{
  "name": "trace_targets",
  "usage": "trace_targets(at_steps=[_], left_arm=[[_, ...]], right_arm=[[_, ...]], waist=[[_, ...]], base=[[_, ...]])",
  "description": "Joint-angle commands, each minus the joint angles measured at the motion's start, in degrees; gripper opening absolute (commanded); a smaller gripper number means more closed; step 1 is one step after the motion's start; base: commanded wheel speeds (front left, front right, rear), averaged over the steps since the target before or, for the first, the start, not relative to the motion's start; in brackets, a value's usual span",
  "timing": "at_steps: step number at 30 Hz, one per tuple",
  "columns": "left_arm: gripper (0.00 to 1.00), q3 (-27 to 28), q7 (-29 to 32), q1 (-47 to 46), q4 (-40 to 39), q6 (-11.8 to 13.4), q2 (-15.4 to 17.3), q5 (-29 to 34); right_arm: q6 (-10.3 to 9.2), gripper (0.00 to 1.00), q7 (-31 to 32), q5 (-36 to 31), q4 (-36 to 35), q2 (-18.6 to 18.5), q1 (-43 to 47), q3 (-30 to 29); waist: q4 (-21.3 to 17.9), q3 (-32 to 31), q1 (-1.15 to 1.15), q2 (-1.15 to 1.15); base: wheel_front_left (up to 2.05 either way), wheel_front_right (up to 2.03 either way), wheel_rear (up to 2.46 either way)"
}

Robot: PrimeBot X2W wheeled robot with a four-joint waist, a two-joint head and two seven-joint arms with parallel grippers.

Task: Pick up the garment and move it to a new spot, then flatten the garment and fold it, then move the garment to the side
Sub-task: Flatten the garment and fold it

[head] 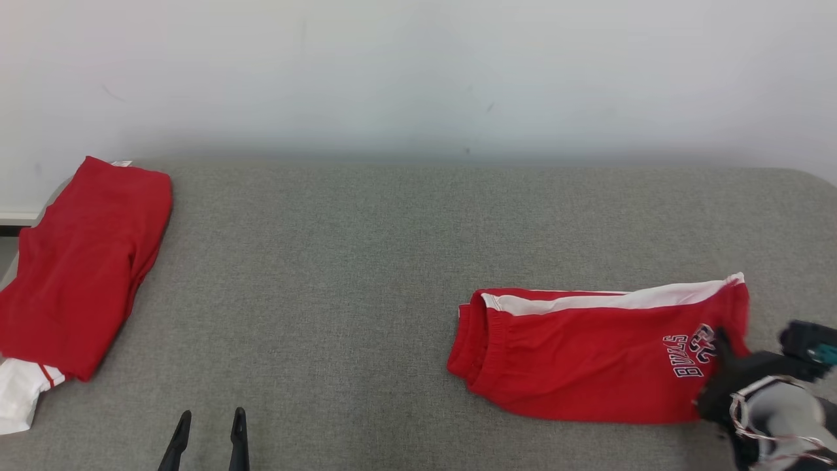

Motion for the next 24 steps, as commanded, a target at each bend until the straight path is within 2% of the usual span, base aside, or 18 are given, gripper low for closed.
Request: trace_targets(at_steps=[1,6,15,19,22,24], left_arm=[[1.0,0.14,-0.16,0.65,0.13,0.1,-0.05,-0.31],[1.0,0.48,-0.16,0.81,0.4,0.1,-0.09,-0.07],[1.0,-1.36,-0.16,-0.42,0.85,0.1,-0.09,-0.34],[1.0,-1.99,-0.16,-0.67,0.91,0.09,-0.12,-0.73],[1.0,-2.41,-0.16,-0.92,1.13,0.1,-0.08,-0.88],[1.0,-2.68,-0.16,-1.06,1.25,0.1,-0.1,-0.87]], right_arm=[[-0.1,0.0,0.48,1.35,-2.36,1.25,0.58,0.51],[-0.1,0.0,1.81,2.74,-11.84,2.32,1.65,4.48],[-0.09,0.0,7.62,7.31,-26.17,7.65,5.6,9.29],[-0.09,0.0,8.28,6.08,-27.55,9.77,6.75,10.19],[-0.09,0.0,8.96,5.62,-26.62,13.37,7.22,11.07],[-0.09,0.0,8.7,5.14,-26.14,13.93,7.19,11.21]], waist=[[-0.14,-0.08,0.0,0.0],[-0.36,-0.48,0.0,0.0],[1.66,-0.79,0.0,0.0],[2.68,-0.73,0.0,0.0],[3.46,-0.66,0.0,0.0],[3.86,-0.63,0.0,0.0]], base=[[0.0,0.0,0.0],[0.0,0.0,0.0],[0.0,0.0,0.0],[0.0,0.0,0.0],[0.0,0.0,0.0],[0.0,0.0,0.0]])
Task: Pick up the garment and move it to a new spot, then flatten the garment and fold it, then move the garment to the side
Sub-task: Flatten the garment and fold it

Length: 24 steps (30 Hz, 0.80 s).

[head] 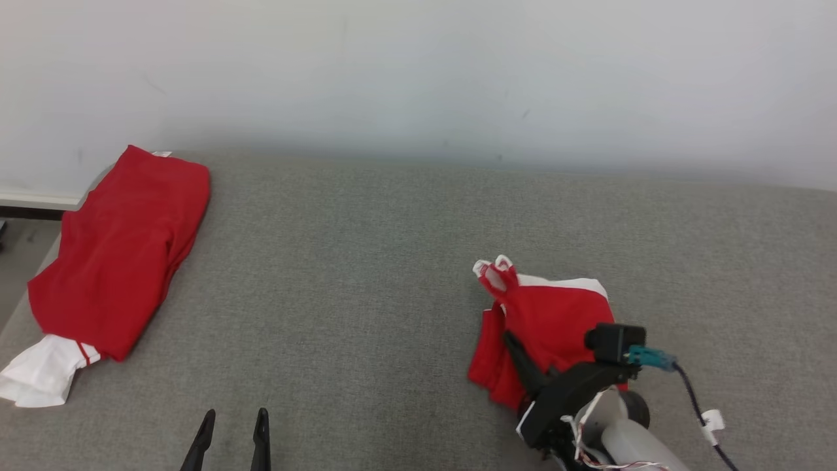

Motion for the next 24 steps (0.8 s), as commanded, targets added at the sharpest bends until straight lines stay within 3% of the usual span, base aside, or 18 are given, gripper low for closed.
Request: trace_targets(at_steps=[1,10,11,12,13,20,24], left_arm=[[1.0,-0.09,-0.16,-0.66,0.15,0.09,-0.06,-0.01],[1.0,-0.97,-0.16,-1.17,0.68,0.1,-0.04,-0.48],[1.0,-0.86,-0.16,-1.09,0.7,0.1,-0.05,-0.45],[1.0,-0.72,-0.16,-0.9,0.72,0.1,-0.05,-0.42],[1.0,-0.57,-0.16,-0.66,0.73,0.1,-0.05,-0.39],[1.0,-0.02,-0.16,0.46,0.72,0.1,-0.06,-0.23],[1.0,0.3,-0.16,0.73,0.32,0.1,-0.05,-0.15]], right_arm=[[-0.08,0.0,-0.16,-0.33,0.39,0.08,0.41,0.01],[-0.08,0.0,-3.02,-3.92,9.17,2.77,-0.68,0.95],[-0.08,0.15,-3.53,-3.45,9.11,3.13,-0.87,1.25],[-0.08,0.67,-3.86,-2.82,8.82,3.41,-0.85,1.62],[-0.08,1.0,-4.01,-2.07,8.37,3.51,-0.72,1.95],[-0.08,1.0,-5.53,4.34,2.08,1.99,0.35,2.03],[-0.08,1.0,-7.64,4.15,-3.46,-2.87,0.51,1.37]], waist=[[0.6,0.03,0.0,0.0],[2.09,0.0,0.0,0.0],[2.03,-0.07,0.0,0.0],[1.91,-0.17,0.0,0.0],[1.75,-0.31,0.0,0.0],[0.46,-1.23,0.0,0.0],[-0.35,-1.53,0.0,0.0]], base=[[0.0,0.0,0.0],[0.0,0.0,0.0],[0.0,0.0,0.0],[0.0,0.0,0.0],[0.0,0.0,0.0],[0.0,0.0,0.0],[0.0,0.0,0.0]])
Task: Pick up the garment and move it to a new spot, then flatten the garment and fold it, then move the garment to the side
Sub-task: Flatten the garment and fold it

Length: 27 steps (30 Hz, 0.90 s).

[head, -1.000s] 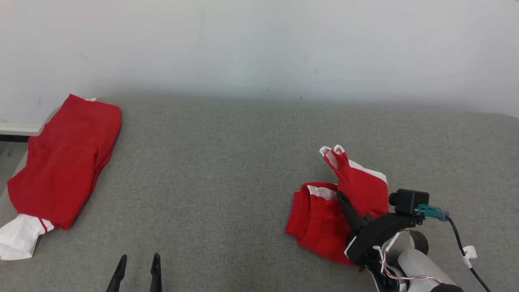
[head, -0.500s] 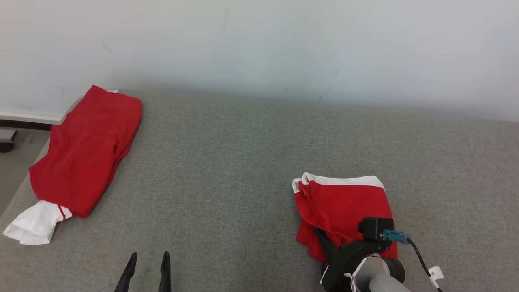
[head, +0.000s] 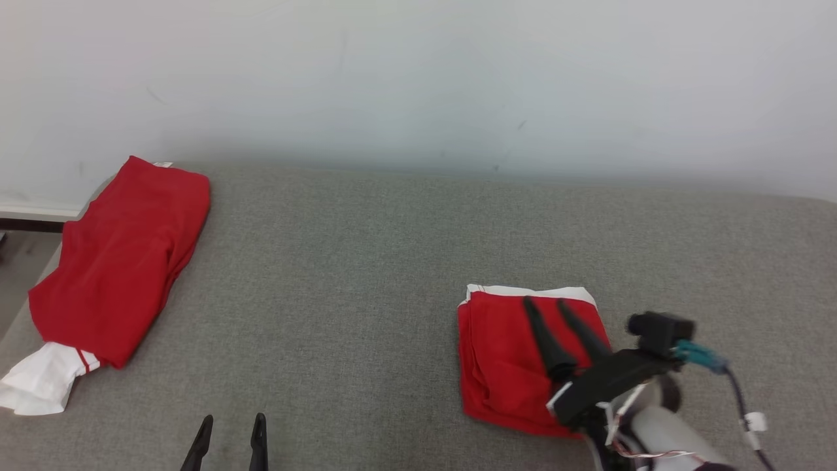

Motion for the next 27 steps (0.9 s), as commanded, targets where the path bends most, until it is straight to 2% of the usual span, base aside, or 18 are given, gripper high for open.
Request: trace_targets(at_steps=[1,8,10,14,17,27], left_arm=[[1.0,0.3,-0.16,0.66,-0.32,0.09,-0.07,0.18],[1.0,0.83,-0.16,1.33,-1.08,0.09,-0.07,0.44],[1.0,1.02,-0.16,1.37,-1.22,0.09,-0.07,0.51],[1.0,1.6,-0.16,1.37,-1.54,0.08,-0.07,0.51],[1.0,1.95,-0.16,1.26,-1.66,0.09,-0.07,0.54],[1.0,2.73,-0.16,0.82,-2.12,0.09,-0.07,1.18]], right_arm=[[-0.08,1.0,-1.52,-1.73,-1.73,-2.8,0.49,-0.66],[-0.08,1.0,-5.06,-8.19,-4.78,-9.17,3.66,-9.96],[-0.08,1.0,-5.46,-11.26,-5.49,-9.48,5.39,-13.57],[-0.08,1.0,-5.59,-18.78,-8.69,-8.52,9.42,-22.23],[-0.08,1.0,-5.59,-24.4,-11.34,-6.02,12.93,-26.27],[-0.08,1.0,-5.52,-33.51,-20.01,1.22,21.7,-36.8]], waist=[[-0.56,-0.25,0.0,0.0],[-1.24,-0.11,0.0,0.0],[-1.37,0.03,0.0,0.0],[-1.84,0.48,0.0,0.0],[-2.26,0.89,0.0,0.0],[-3.55,0.96,0.0,0.0]], base=[[0.0,0.0,0.0],[0.0,0.0,0.0],[0.0,0.0,0.0],[0.0,0.0,0.0],[0.0,0.0,0.0],[0.0,0.0,0.0]])
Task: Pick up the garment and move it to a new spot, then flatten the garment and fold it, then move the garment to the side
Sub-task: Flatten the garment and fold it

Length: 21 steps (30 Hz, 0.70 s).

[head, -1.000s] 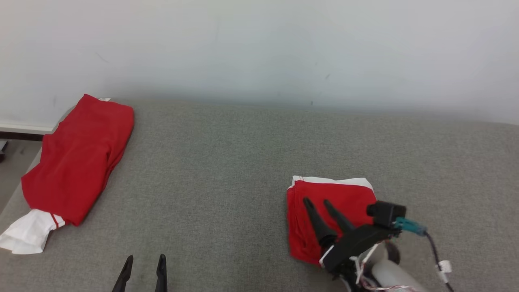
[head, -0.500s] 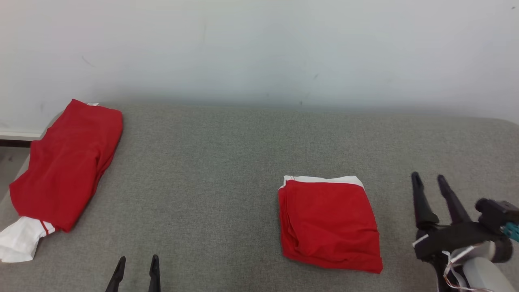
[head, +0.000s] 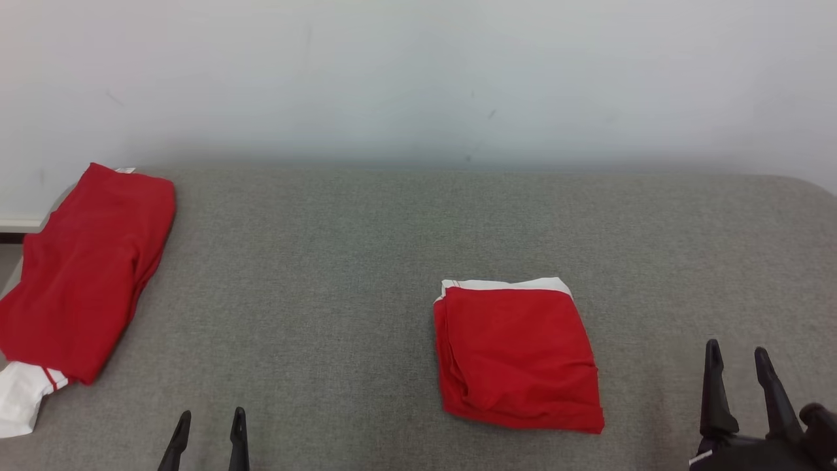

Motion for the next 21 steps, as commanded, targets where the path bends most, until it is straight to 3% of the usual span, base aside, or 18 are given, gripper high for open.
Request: trace_targets(at_steps=[1,13,21], left_arm=[[1.0,0.15,-0.16,0.23,-0.26,0.1,-0.04,0.51],[1.0,-0.65,-0.16,0.93,-0.55,0.1,-0.04,1.04],[1.0,-0.64,-0.16,1.0,-0.71,0.1,-0.05,2.17]], right_arm=[[-0.08,1.0,0.0,-0.86,-0.85,0.69,1.05,-0.67],[-0.08,1.0,-0.01,-5.99,-5.69,3.41,8.44,1.7],[-0.08,1.0,-0.01,-6.49,-6.64,4.06,8.95,7.26]], waist=[[-0.53,-0.12,0.0,0.0],[-3.91,-1.7,0.0,0.0],[-4.27,-2.01,0.0,0.0]], base=[[0.0,0.0,0.0],[0.0,0.0,0.0],[0.0,0.0,0.0]])
